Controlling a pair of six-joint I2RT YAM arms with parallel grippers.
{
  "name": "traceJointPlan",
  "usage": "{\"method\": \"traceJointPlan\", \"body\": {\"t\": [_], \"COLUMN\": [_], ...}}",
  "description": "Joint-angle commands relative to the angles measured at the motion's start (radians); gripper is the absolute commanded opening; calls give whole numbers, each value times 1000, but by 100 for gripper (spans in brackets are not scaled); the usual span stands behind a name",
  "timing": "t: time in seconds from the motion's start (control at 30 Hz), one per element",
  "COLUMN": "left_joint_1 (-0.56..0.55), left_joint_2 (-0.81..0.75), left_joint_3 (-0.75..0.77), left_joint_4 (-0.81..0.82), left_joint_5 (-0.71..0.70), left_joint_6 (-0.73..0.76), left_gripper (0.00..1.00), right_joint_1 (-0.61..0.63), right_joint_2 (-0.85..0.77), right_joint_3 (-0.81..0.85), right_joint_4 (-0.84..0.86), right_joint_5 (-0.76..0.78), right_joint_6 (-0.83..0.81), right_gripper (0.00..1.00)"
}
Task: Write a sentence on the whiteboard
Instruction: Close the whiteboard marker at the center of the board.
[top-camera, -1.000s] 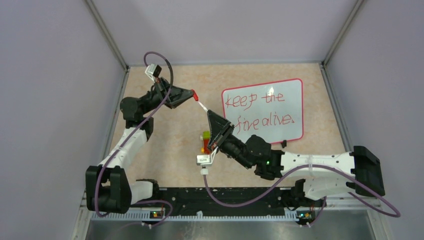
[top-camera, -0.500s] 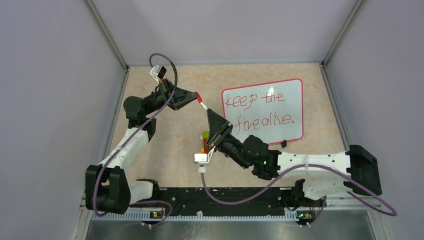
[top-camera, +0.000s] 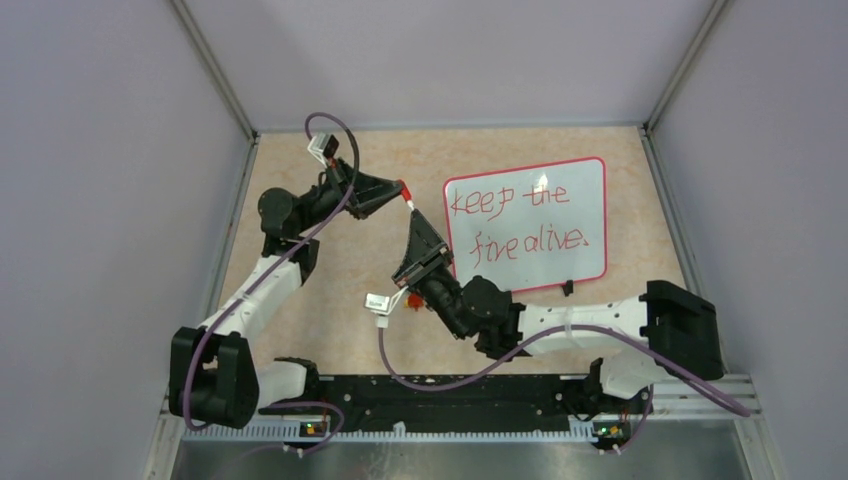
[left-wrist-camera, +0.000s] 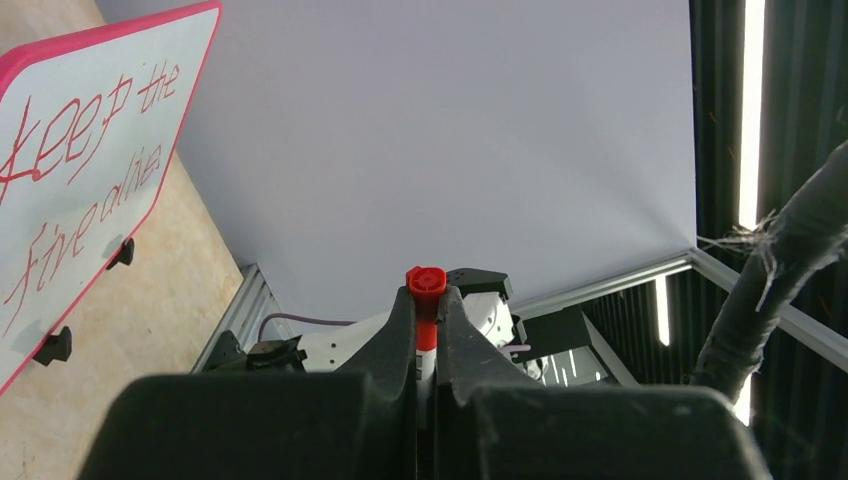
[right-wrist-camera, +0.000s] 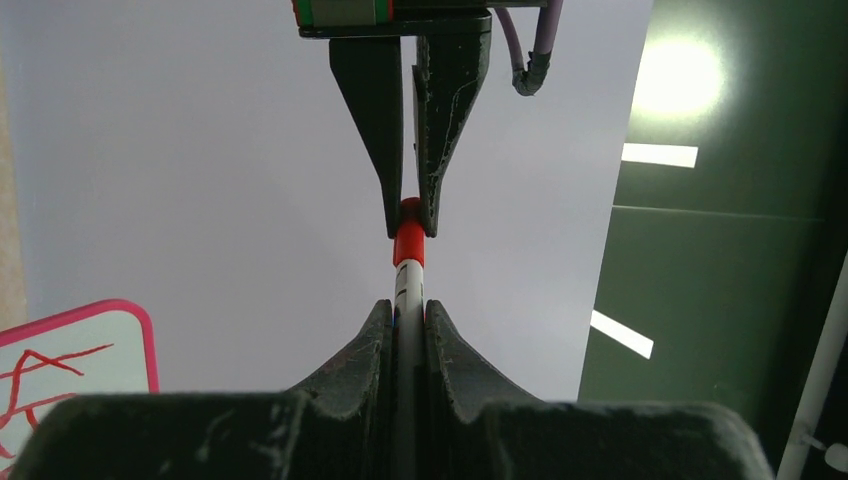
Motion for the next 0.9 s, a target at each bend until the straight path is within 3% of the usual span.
{"method": "traceJointPlan", "body": {"t": [0.0, 0.13, 0.87], "left_joint_1": [-71, -93, -181], "left_joint_2": [-22, -19, -26], "left_joint_3": [9, 30, 60], "left_joint_4": [-34, -138, -298], "left_joint_5": [114, 138, 192], "left_joint_6": [70, 152, 298], "left_gripper": [0, 0, 0], "right_joint_1": [-1, -2, -123], "right_joint_2": [27, 32, 47], "right_joint_3": [61, 63, 54], "right_joint_4": [45, 63, 121], "right_joint_5": [33, 33, -12], "right_joint_6": [-46, -63, -138], "right_gripper": [0, 0, 0]}}
